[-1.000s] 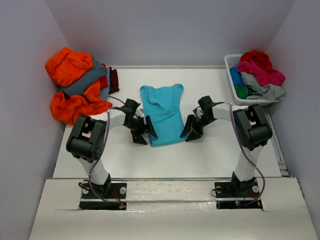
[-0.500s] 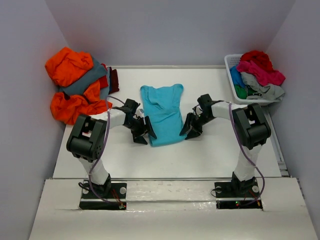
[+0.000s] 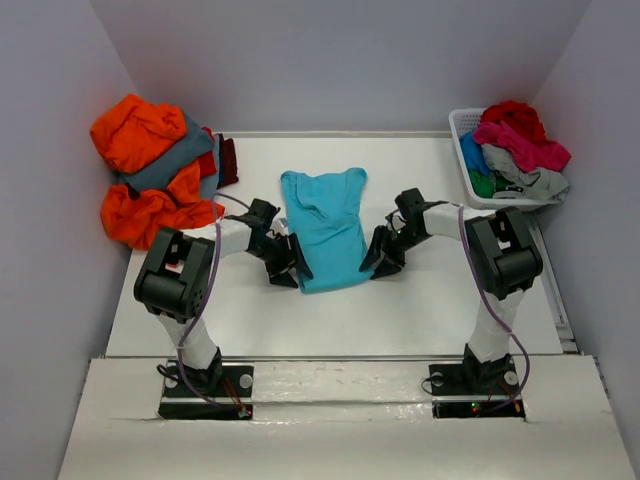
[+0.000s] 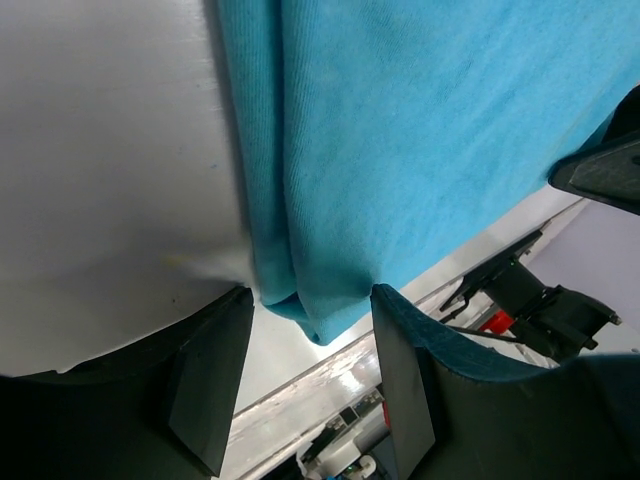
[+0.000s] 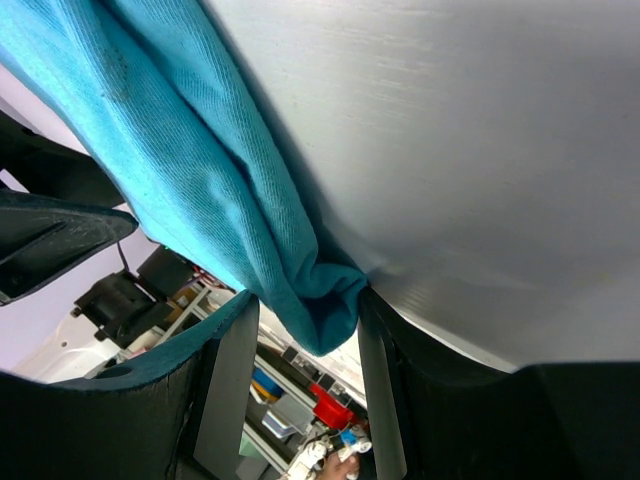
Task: Fold and stack the t-shirts
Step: Pick up the 2/3-rectangle-folded T-shirt at the center of the board.
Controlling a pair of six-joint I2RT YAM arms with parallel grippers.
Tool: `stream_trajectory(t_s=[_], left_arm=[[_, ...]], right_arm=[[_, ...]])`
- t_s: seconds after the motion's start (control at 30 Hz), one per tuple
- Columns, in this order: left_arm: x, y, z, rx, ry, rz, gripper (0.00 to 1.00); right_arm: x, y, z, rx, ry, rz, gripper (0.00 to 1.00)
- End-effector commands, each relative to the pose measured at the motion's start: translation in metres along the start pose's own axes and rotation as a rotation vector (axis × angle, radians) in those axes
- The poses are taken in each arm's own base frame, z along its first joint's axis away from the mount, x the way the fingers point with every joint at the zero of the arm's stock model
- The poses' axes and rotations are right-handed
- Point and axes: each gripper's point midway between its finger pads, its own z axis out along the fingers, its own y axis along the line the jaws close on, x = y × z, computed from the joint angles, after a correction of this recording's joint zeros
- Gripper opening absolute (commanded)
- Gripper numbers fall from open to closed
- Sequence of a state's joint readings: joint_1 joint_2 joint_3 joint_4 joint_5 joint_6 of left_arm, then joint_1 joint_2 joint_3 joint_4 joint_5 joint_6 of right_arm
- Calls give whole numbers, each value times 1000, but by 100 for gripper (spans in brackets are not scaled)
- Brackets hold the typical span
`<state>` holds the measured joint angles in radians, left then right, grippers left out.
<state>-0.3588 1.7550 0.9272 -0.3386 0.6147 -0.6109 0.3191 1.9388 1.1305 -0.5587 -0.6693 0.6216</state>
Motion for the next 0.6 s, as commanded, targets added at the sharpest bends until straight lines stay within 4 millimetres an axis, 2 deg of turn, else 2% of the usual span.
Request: stream_trajectory(t_s=[0.0,0.27,0.47,0.57], left_arm=[[1,49,24,-175,-10,12,64],[9,44,35,-171,23,34,64],[17,44,34,-164,31,36,64],[27,51,32,-173,37,29,64]], right_arm=[[-9,-20,0,88,-66,-18,51],[-9,-19,-2,87,-67,-17,50],[-9,-20,-1,89,-66,-15,51],[-8,-21,0,90,-65,-13,51]])
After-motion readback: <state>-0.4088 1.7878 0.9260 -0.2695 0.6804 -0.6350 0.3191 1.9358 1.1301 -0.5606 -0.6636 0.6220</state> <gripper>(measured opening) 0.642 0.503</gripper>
